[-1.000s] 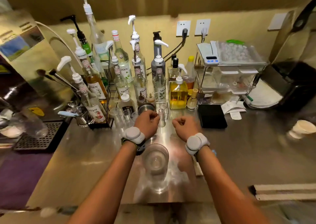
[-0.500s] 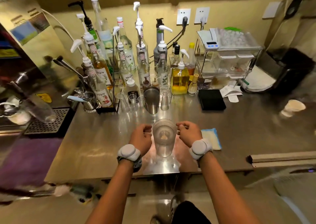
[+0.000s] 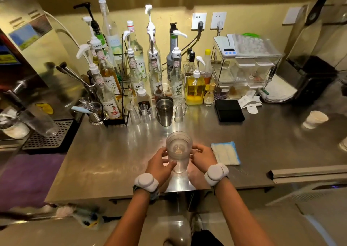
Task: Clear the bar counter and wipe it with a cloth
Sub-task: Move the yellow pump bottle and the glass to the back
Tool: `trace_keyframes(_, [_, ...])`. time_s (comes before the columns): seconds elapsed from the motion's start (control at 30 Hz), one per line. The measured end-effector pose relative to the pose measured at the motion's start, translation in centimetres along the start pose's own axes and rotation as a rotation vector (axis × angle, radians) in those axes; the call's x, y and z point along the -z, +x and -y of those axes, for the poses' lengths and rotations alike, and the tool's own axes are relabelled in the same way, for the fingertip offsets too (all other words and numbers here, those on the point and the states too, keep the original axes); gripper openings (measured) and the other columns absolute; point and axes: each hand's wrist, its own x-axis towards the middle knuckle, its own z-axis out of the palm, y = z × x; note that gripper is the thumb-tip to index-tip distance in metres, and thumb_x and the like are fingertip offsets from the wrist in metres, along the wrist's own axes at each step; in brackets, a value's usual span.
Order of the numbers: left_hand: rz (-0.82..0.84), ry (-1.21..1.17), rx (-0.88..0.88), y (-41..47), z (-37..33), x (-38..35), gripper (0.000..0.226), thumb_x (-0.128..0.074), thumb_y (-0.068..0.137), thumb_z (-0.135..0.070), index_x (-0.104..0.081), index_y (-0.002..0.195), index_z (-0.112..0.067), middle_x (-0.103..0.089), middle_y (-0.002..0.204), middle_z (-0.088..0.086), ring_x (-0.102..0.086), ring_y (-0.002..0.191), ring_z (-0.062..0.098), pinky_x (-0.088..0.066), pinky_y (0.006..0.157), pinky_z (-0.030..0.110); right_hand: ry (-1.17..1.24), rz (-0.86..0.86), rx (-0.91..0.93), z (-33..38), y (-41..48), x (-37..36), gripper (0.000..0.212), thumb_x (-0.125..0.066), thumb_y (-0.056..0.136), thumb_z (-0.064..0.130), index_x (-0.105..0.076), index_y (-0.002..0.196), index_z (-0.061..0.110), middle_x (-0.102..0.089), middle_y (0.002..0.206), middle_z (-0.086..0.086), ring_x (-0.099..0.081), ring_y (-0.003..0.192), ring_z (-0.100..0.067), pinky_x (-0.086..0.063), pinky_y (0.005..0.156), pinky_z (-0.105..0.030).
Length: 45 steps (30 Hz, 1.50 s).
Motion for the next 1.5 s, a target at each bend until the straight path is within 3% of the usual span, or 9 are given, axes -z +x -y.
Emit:
trace_keyframes(0.27, [-0.031, -0.003, -0.016, 0.5, -0.5, -0.2, 0.044, -0.076, 0.081, -0.02, -0.06, 0.121, -0.028, -0.067, 0.107, -0.013, -0.063, 0.084, -0.007, -0.045, 0.062, 0.005, -0.009, -0.036, -0.021, 0.6, 0.0, -0.2, 0.033, -0.055, 0.081, 0.012, -0.079, 0.1, 0.023, -0.077, 0.102, -0.009, -0.062, 0.088, -0.024, -0.053, 0.096, -0.049])
trace_keyframes(0.4, [-0.039, -0.023, -0.012, 1.8, -0.8, -0.5, 0.043, -0.077, 0.08, -0.02, -0.062, 0.121, -0.025, -0.068, 0.106, -0.013, -0.065, 0.086, -0.002, -0.046, 0.067, 0.009, -0.034, -0.057, -0.026, 1.9, 0.7, 0.3, 0.031, -0.057, 0.084, 0.015, -0.078, 0.103, 0.025, -0.077, 0.105, -0.006, -0.07, 0.103, -0.029, -0.056, 0.096, -0.048])
trace_keyframes(0.57, [-0.039, -0.023, -0.026, 3.1, -1.6, -0.6, 0.045, -0.077, 0.081, -0.019, -0.061, 0.122, -0.022, -0.068, 0.109, -0.008, -0.066, 0.088, 0.003, -0.051, 0.073, 0.017, -0.053, -0.077, 0.008, 3.3, 1.3, 1.1, 0.029, -0.056, 0.086, 0.014, -0.079, 0.1, 0.025, -0.078, 0.098, -0.002, -0.071, 0.1, -0.024, -0.058, 0.093, -0.044])
trace_keyframes(0.77, [-0.018, -0.016, -0.041, 7.1, -3.9, -1.4, 0.038, -0.076, 0.081, -0.022, -0.062, 0.116, -0.029, -0.067, 0.105, -0.016, -0.061, 0.084, -0.01, -0.044, 0.064, 0.007, -0.07, -0.1, 0.039, 5.6, 4.5, 2.9, 0.031, -0.054, 0.088, 0.01, -0.079, 0.103, 0.022, -0.077, 0.103, -0.004, -0.069, 0.103, -0.025, -0.057, 0.094, -0.044])
trace_keyframes(0.93, [-0.014, -0.043, -0.051, 10.3, -5.8, -2.5, 0.043, -0.075, 0.082, -0.02, -0.061, 0.122, -0.024, -0.066, 0.111, -0.01, -0.064, 0.088, -0.003, -0.047, 0.066, 0.01, -0.046, -0.119, 0.044, 7.3, 7.4, 4.6, 0.033, -0.052, 0.086, 0.007, -0.08, 0.095, 0.023, -0.077, 0.094, -0.003, -0.071, 0.097, -0.026, -0.059, 0.091, -0.043])
trace_keyframes(1.07, [-0.017, -0.029, -0.061, 13.1, -7.2, -3.4, 0.04, -0.074, 0.083, -0.022, -0.06, 0.121, -0.025, -0.065, 0.11, -0.012, -0.062, 0.087, -0.005, -0.045, 0.058, 0.005, -0.023, -0.131, 0.043, 8.5, 10.1, 6.1, 0.032, -0.053, 0.089, 0.007, -0.077, 0.106, 0.019, -0.076, 0.104, -0.007, -0.069, 0.102, -0.027, -0.057, 0.095, -0.047])
trace_keyframes(1.3, [-0.001, 0.036, -0.075, 18.7, -9.2, -5.0, 0.044, -0.074, 0.082, -0.025, -0.06, 0.123, -0.021, -0.066, 0.115, -0.005, -0.066, 0.093, 0.01, -0.055, 0.087, 0.037, -0.041, -0.148, 0.021, 10.1, 15.1, 8.4, 0.032, -0.054, 0.091, 0.014, -0.074, 0.114, 0.022, -0.074, 0.112, -0.008, -0.068, 0.109, -0.029, -0.054, 0.1, -0.047])
trace_keyframes(1.4, [-0.011, 0.076, -0.073, 20.6, -9.7, -5.5, 0.05, -0.075, 0.081, -0.027, -0.059, 0.127, -0.021, -0.066, 0.116, -0.004, -0.066, 0.094, 0.012, -0.055, 0.088, 0.037, -0.069, -0.14, 0.017, 10.7, 16.9, 8.9, 0.033, -0.052, 0.092, 0.015, -0.075, 0.115, 0.022, -0.075, 0.111, -0.009, -0.068, 0.109, -0.03, -0.055, 0.099, -0.047])
trace_keyframes(1.5, [-0.018, 0.073, -0.082, 22.5, -10.2, -6.1, 0.046, -0.075, 0.08, -0.026, -0.06, 0.124, -0.02, -0.065, 0.109, -0.006, -0.064, 0.083, 0.006, -0.056, 0.084, 0.032, -0.073, -0.131, 0.006, 11.2, 18.9, 9.4, 0.034, -0.053, 0.091, 0.017, -0.074, 0.116, 0.023, -0.074, 0.113, -0.009, -0.067, 0.111, -0.031, -0.054, 0.1, -0.048])
